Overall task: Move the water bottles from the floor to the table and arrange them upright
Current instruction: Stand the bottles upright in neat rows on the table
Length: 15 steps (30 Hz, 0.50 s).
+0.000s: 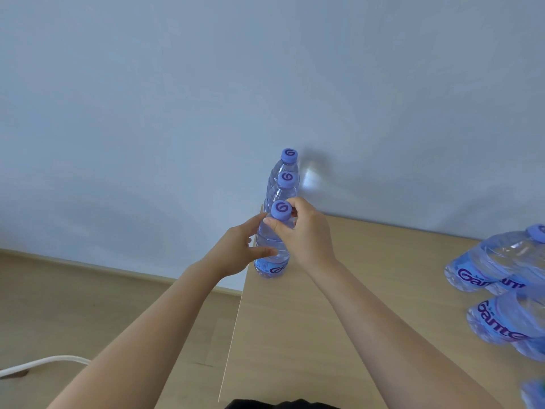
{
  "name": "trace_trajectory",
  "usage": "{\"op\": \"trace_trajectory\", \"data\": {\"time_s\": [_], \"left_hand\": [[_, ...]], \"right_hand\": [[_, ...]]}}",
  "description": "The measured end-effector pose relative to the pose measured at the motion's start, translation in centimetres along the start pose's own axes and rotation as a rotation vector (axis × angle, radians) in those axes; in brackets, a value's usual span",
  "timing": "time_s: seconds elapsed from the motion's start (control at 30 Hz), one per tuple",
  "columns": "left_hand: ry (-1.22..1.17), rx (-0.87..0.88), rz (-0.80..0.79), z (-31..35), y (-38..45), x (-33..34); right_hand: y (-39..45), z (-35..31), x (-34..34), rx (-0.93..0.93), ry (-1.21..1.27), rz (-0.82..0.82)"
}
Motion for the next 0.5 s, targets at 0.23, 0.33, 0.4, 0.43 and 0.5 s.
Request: {"op": "trace_trajectory", "data": {"time_s": [0.23, 0.33, 0.4, 0.43, 0.5], "left_hand": [[-0.036, -0.023, 0.126, -0.7, -0.7, 0.4], [-0.049, -0.06, 0.173, -0.9, -0.8, 1.0], [-0.053, -0.061, 0.171, -0.6, -0.8, 1.5], [-0.059, -0.065, 0.172, -0.5, -0.7, 1.6], [-0.084, -0.072, 0.153, -0.3, -0.5, 1.5]], "right_hand": [[-0.4, -0.3, -0.1, 0.01, -0.007, 0.004], [-0.5, -0.3, -0.2, 0.026, -0.03, 0.026], [-0.4, -0.4, -0.2, 0.039, -0.044, 0.031], [-0.3, -0.5, -0.2, 0.041, -0.053, 0.027], [-0.1, -0.6, -0.1, 0.037, -0.071, 0.017]]}}
Point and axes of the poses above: each hand's wrist, its own y-axis towards the middle knuckle, its own x-axis out of the palm, z = x × y, the point moved 3 cm from there along y, towards the middle knuckle, and after that the axes turned 11 degrees about -x, right-handed, at the moved point
